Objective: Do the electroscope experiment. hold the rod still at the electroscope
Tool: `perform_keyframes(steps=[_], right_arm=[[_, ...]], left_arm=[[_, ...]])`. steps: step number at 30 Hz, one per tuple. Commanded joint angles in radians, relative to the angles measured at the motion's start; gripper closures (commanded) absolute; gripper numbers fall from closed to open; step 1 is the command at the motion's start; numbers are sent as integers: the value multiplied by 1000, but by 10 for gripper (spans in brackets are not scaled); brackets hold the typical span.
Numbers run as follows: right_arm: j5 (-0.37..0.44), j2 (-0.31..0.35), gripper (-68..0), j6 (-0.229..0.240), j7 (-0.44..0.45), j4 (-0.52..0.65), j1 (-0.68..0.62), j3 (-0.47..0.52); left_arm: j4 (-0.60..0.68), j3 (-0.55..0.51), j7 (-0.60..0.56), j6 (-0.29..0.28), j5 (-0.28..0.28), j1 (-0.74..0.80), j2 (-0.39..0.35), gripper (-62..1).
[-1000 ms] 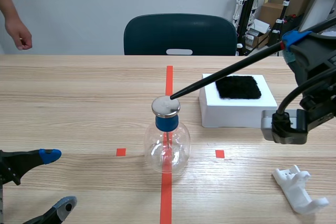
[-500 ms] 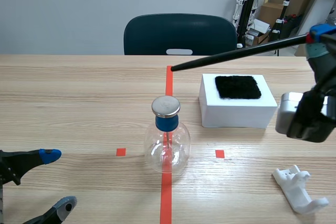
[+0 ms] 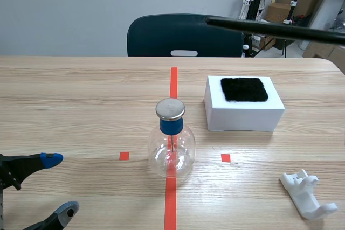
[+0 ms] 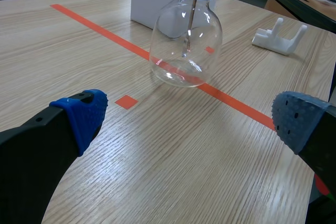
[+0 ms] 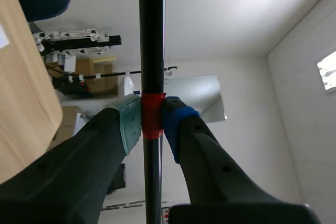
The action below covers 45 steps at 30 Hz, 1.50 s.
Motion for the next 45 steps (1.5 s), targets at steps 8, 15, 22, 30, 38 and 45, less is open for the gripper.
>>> perform_keyframes(steps=[8, 15, 22, 30, 38, 45], right_arm=[[155, -71, -2, -35, 235, 11, -211, 45], [172, -79, -2, -8, 372, -7, -263, 42], [192, -79, -2, 49, 390, -17, -263, 4], [196, -79, -2, 49, 395, -17, -263, -30], [196, -79, -2, 48, 398, -17, -263, -31], [193, -79, -2, 48, 398, -17, -263, -31]], left_arm=[[6, -6, -13, -2, -10, -6, 2, -623], [6, -6, -13, -2, -10, -6, 2, -623], [6, -6, -13, -2, -10, -6, 2, -623], [6, -6, -13, -2, -10, -6, 2, -623], [6, -6, -13, -2, -10, -6, 2, -623], [6, -6, -13, -2, -10, -6, 2, -623]])
